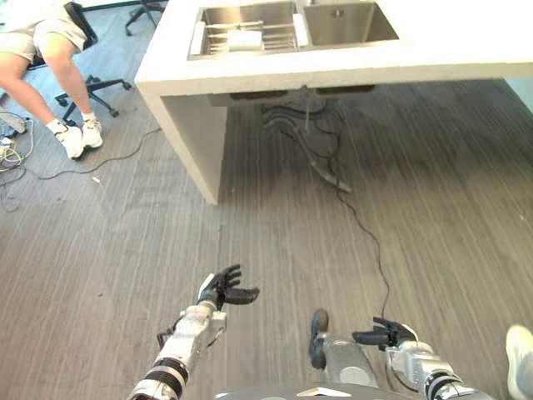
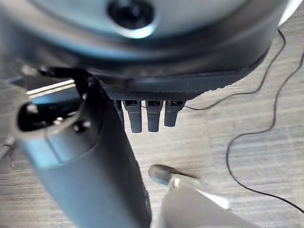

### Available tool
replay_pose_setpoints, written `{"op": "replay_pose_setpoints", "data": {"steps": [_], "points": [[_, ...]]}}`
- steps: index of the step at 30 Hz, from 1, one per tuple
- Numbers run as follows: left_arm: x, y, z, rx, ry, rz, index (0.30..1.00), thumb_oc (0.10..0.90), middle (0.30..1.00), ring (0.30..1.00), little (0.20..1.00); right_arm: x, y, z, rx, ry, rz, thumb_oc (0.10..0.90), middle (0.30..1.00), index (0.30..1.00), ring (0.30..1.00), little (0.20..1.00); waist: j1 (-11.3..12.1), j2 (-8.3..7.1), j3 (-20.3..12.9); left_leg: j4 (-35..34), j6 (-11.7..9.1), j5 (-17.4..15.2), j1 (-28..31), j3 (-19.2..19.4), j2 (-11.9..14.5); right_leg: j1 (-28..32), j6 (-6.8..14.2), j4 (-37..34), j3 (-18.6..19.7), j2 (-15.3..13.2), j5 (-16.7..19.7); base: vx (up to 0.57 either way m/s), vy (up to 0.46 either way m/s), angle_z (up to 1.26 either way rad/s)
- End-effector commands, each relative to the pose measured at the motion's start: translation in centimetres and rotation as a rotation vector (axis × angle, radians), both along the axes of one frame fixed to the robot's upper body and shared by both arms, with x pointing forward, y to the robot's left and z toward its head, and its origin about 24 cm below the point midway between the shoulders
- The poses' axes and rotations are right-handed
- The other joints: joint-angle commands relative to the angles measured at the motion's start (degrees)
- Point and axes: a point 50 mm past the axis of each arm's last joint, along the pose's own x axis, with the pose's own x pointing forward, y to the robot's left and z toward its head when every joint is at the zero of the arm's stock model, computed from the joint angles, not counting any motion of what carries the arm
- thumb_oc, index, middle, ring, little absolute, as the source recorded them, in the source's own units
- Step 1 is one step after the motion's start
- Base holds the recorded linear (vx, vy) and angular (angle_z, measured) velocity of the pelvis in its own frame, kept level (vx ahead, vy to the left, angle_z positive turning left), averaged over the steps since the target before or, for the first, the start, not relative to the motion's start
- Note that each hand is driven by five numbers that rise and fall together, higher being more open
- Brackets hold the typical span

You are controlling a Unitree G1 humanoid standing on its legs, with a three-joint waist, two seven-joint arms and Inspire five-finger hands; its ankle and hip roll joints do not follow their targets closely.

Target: Place the dishes in the dishwasher.

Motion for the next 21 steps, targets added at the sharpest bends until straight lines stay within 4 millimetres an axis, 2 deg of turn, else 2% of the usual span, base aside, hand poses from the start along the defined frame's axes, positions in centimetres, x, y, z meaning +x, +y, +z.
{"op": "replay_pose_setpoints", "data": {"steps": [1, 3, 4, 6, 7, 8, 9, 10, 11, 12, 13, 15, 16, 17, 19, 20, 21], "points": [[4.4, 2.2, 6.3, 0.006, -0.314, 0.042, 0.9, 0.8, 0.9, 0.9, 0.9, -2.6, -0.7, -0.8, -0.02, 0.086, -0.035, 0.8, 0.9, 0.9, 0.9, 0.9, 1.8, -1.94, -0.9, 14.1, 1.3, 7.0, -4.2, 1.0, -4.5, 2.3, 5.7, -6.4, 0.9, 0.2, 1.1, 0.37, -0.316, -0.01], [5.5, 2.7, 9.8, 0.002, -0.465, 0.05, 0.9, 0.8, 0.9, 0.9, 0.9, -3.4, -1.4, -0.8, -0.035, 0.113, -0.07, 0.8, 0.9, 0.9, 0.9, 0.9, 3.0, -2.88, 0.8, 28.5, 0.9, 11.8, -11.1, 1.2, -4.3, 5.3, 3.5, -6.8, 0.6, 1.0, -1.2, 0.36, -0.357, 0.22], [5.9, 3.2, 11.9, 0.032, -0.558, 0.052, 0.9, 0.8, 0.9, 0.9, 0.9, -4.2, -2.0, -0.9, -0.054, 0.143, -0.087, 0.8, 0.9, 0.9, 0.9, 0.9, 3.8, -3.56, 1.7, 32.8, 1.4, 12.4, -14.2, 2.6, -3.3, 6.7, 2.6, -6.9, 0.4, 1.3, -2.5, 0.27, -0.281, 0.28], [6.4, 3.0, 15.7, 0.038, -0.728, 0.042, 0.9, 0.8, 0.9, 0.9, 0.9, -5.8, -2.5, -1.1, -0.063, 0.202, -0.096, 0.8, 0.9, 0.9, 0.9, 0.9, 5.7, -4.18, 2.6, 32.6, 3.3, 8.0, -19.4, 3.8, -4.9, 10.0, 2.3, -7.6, 0.4, 1.4, -4.0, 0.36, -0.182, -0.02], [6.5, 2.9, 17.2, 0.038, -0.797, 0.035, 0.9, 0.8, 0.9, 0.9, 0.9, -6.7, -2.6, -1.2, -0.064, 0.234, -0.096, 0.8, 0.9, 0.9, 0.9, 0.9, 6.6, -4.21, 2.6, 29.6, 3.7, 5.9, -22.1, 4.1, -6.4, 12.0, 2.7, -8.7, 0.8, 1.9, -4.6, 0.41, -0.07, 0.06], [6.5, 2.9, 18.5, 0.036, -0.855, 0.034, 0.9, 0.8, 0.9, 0.9, 0.9, -7.3, -2.5, -1.4, -0.06, 0.254, -0.095, 0.8, 0.9, 0.9, 0.9, 0.9, 7.4, -4.77, 2.4, 25.6, 4.1, 5.2, -24.2, 4.6, -7.6, 13.7, 3.1, -9.8, 1.3, 1.6, -4.7, 0.54, -0.051, 0.11], [6.5, 3.2, 20.9, 0.051, -0.962, 0.036, 0.9, 0.8, 0.9, 0.9, 0.9, -7.8, -2.6, -1.4, -0.057, 0.272, -0.084, 0.8, 0.9, 0.9, 0.9, 0.9, 8.7, -5.38, 2.5, 17.6, 4.1, 4.1, -27.3, 5.8, -8.0, 16.5, 3.8, -11.2, 1.6, 1.9, -5.6, 0.37, -0.019, 0.02], [6.5, 3.2, 20.9, 0.051, -0.962, 0.036, 0.9, 0.8, 0.9, 0.9, 0.9, -7.8, -2.6, -1.4, -0.056, 0.272, -0.084, 0.8, 0.9, 0.9, 0.9, 0.9, 8.7, -5.73, 2.4, 16.8, 4.2, 4.7, -27.2, 6.0, -8.3, 16.3, 3.9, -11.3, 1.6, 1.5, -5.5, 0.4, -0.006, -0.19], [6.4, 3.4, 22.0, 0.07, -1.013, 0.035, 0.9, 0.8, 0.9, 0.9, 0.9, -7.7, -2.3, -1.5, -0.049, 0.27, -0.058, 0.8, 0.9, 0.9, 0.9, 0.9, 9.5, -5.4, 2.3, 11.3, 4.0, 5.6, -28.9, 6.0, -8.8, 17.9, 4.1, -11.9, 2.0, 2.4, -6.0, 0.28, 0.033, -0.38], [6.2, 3.5, 22.8, 0.07, -1.049, 0.042, 0.9, 0.8, 0.9, 0.9, 0.9, -7.6, -1.9, -1.6, -0.041, 0.273, -0.035, 0.8, 0.9, 0.9, 0.9, 0.9, 10.4, -5.08, 2.1, 5.2, 3.4, 8.2, -28.8, 5.7, -8.9, 19.4, 4.4, -12.6, 2.6, 3.1, -6.3, 0.53, 0.06, -0.54], [5.9, 3.9, 23.8, 0.081, -1.103, 0.067, 0.9, 0.8, 0.9, 0.9, 0.9, -7.3, -1.3, -1.8, -0.032, 0.266, 0.0, 0.8, 0.9, 0.9, 0.9, 0.9, 11.6, -4.63, 2.0, -4.3, 1.6, 14.3, -30.3, 5.4, -8.3, 22.0, 4.7, -14.3, 3.0, 4.3, -7.1, 0.38, 0.043, -0.62], [5.7, 4.2, 24.3, 0.086, -1.128, 0.081, 0.9, 0.8, 0.9, 0.9, 0.9, -7.2, -1.0, -1.9, -0.024, 0.265, 0.015, 0.8, 0.9, 0.9, 0.9, 0.9, 12.1, -4.85, 2.0, -8.2, 1.1, 15.6, -30.3, 6.4, -8.0, 23.6, 4.9, -15.1, 3.2, 4.5, -7.5, 0.38, 0.034, -0.87], [5.3, 4.7, 25.0, 0.1, -1.165, 0.102, 0.9, 0.8, 0.9, 0.9, 0.9, -7.1, -0.8, -1.9, -0.016, 0.264, 0.036, 0.8, 0.9, 0.9, 0.9, 0.9, 13.0, -5.22, 1.7, -10.6, 0.6, 17.5, -30.7, 9.0, -7.1, 26.1, 5.1, -15.5, 4.0, 4.9, -8.8, 0.38, 0.043, -1.0], [5.3, 4.7, 25.0, 0.101, -1.165, 0.102, 0.9, 0.8, 0.9, 0.9, 0.9, -7.1, -0.7, -1.9, -0.016, 0.264, 0.037, 0.8, 0.9, 0.9, 0.9, 0.9, 13.3, -5.32, 1.8, -10.7, 0.6, 17.5, -30.5, 9.4, -7.1, 26.2, 5.1, -15.5, 4.3, 4.8, -8.8, 0.41, 0.068, -0.85], [4.4, 5.4, 25.8, 0.132, -1.207, 0.13, 0.9, 0.8, 0.9, 0.9, 0.9, -7.3, -0.1, -2.2, 0.009, 0.272, 0.054, 0.8, 0.9, 0.9, 0.9, 0.9, 14.2, -5.71, 0.2, -10.6, 1.5, 18.6, -28.7, 10.0, -6.5, 27.6, 5.1, -14.9, 5.7, 5.2, -10.1, 0.35, 0.087, -0.43], [4.1, 5.5, 26.3, 0.151, -1.23, 0.123, 0.9, 0.8, 0.9, 0.9, 0.9, -7.4, 0.3, -2.3, 0.021, 0.281, 0.065, 0.8, 0.9, 0.9, 0.9, 0.9, 14.8, -6.47, -0.5, -9.5, 2.4, 17.9, -28.5, 9.3, -7.0, 27.7, 5.1, -13.4, 6.5, 4.7, -10.6, 0.52, 0.159, -0.47], [3.8, 5.2, 27.1, 0.164, -1.27, 0.107, 0.9, 0.8, 0.9, 0.9, 0.9, -8.1, 1.1, -2.6, 0.046, 0.305, 0.07, 0.8, 0.9, 0.9, 0.9, 0.9, 15.4, -7.87, -1.5, -7.1, 3.4, 16.1, -27.7, 8.3, -7.8, 27.7, 6.1, -8.4, 6.7, 3.6, -10.9, 0.4, 0.131, -0.47]]}}
